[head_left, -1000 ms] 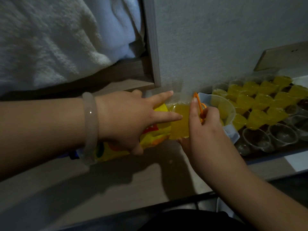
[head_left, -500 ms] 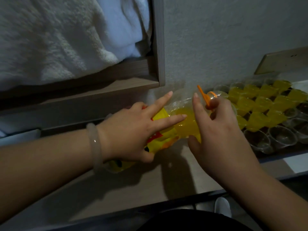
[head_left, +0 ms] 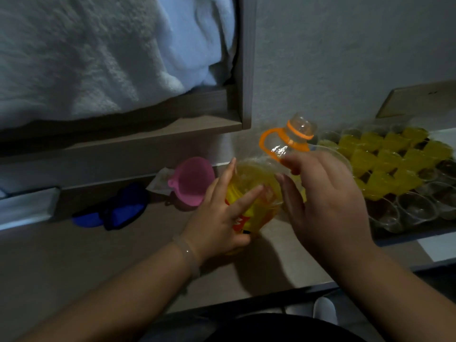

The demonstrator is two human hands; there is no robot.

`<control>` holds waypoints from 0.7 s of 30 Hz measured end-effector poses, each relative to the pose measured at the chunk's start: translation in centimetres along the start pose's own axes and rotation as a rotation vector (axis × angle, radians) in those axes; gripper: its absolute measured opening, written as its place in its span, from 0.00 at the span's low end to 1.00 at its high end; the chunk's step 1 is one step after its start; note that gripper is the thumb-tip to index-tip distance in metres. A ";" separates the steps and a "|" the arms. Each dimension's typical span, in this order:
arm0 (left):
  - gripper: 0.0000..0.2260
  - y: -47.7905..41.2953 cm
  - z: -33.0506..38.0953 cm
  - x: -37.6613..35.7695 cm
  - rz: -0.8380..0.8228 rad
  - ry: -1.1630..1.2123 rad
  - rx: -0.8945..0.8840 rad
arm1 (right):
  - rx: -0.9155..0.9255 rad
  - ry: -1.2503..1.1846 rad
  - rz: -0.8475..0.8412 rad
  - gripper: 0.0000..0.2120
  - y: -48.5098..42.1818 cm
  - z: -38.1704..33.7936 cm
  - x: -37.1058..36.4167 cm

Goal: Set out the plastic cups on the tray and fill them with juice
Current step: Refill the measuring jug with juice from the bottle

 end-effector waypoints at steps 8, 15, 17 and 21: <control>0.57 1.8 -0.9 -1.2 0.179 0.074 0.107 | 0.128 -0.026 -0.018 0.07 0.2 0.1 -0.7; 0.52 2.0 -1.4 -2.3 0.244 0.068 0.169 | 0.136 0.002 -0.013 0.07 1.6 -0.4 -1.9; 0.48 1.8 -1.4 -2.4 0.232 0.085 0.170 | 0.124 0.018 -0.015 0.07 1.6 -0.5 -2.2; 0.42 2.1 -1.5 -2.6 0.245 0.078 0.200 | 0.096 0.018 -0.047 0.08 1.7 -0.4 -3.0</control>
Point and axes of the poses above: each hand's wrist, its own y-axis away from the middle knuckle, its own x-axis out of the back of the hand, z = x × y, the point moved 8 cm from there along -y, towards the middle knuckle, and after that the axes turned 3 degrees about x, right-handed, at the moved point
